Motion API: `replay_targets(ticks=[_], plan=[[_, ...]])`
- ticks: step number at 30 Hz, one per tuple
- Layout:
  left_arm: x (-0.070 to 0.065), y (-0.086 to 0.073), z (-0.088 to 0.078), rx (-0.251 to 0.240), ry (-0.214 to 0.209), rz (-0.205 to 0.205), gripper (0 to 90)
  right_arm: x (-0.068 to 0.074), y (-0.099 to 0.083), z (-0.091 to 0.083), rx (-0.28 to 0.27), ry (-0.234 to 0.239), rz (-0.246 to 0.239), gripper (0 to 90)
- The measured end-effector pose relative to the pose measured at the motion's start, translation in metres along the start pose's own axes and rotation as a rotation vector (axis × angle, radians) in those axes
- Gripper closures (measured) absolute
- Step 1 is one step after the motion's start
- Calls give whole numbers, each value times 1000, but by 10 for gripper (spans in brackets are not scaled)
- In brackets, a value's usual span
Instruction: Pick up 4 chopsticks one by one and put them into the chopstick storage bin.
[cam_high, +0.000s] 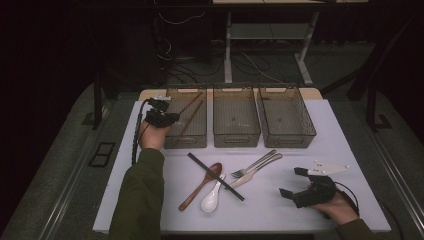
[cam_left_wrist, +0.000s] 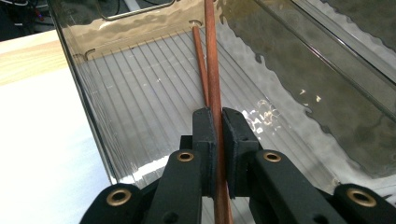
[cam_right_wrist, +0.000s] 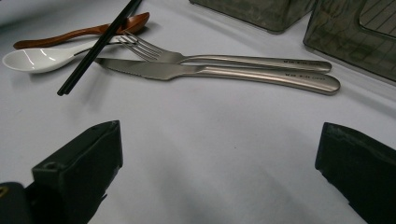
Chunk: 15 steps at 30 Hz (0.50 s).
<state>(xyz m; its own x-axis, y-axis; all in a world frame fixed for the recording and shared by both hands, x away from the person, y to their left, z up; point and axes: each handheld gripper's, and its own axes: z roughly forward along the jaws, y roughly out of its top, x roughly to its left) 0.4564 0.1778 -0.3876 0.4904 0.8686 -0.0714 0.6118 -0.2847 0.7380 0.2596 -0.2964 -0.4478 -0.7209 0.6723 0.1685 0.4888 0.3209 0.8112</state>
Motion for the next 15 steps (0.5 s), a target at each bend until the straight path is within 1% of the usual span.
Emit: replay_targets(ticks=[4,6,7,9,11,14,15], plan=[[0,0,1,7,2,-1,834,0,0,0,-2,0,1,5],[0,-1,1,2,-1,-3,831,0,0,0,-1,1,0,5],[0,0,1,-4,0,-10,811,0,0,0,0,1,0,5],[0,0,1,-7,4,-5,740,0,0,0,-1,1,0,5],[0,0,1,-7,6,1,701,0,0,0,-3,2,0,5],[-1,0,1,-14,0,13,665,0,0,0,0,2,0,5],[-2,0,0,-19,-5,8,651,0,0,0,0,2,0,5]])
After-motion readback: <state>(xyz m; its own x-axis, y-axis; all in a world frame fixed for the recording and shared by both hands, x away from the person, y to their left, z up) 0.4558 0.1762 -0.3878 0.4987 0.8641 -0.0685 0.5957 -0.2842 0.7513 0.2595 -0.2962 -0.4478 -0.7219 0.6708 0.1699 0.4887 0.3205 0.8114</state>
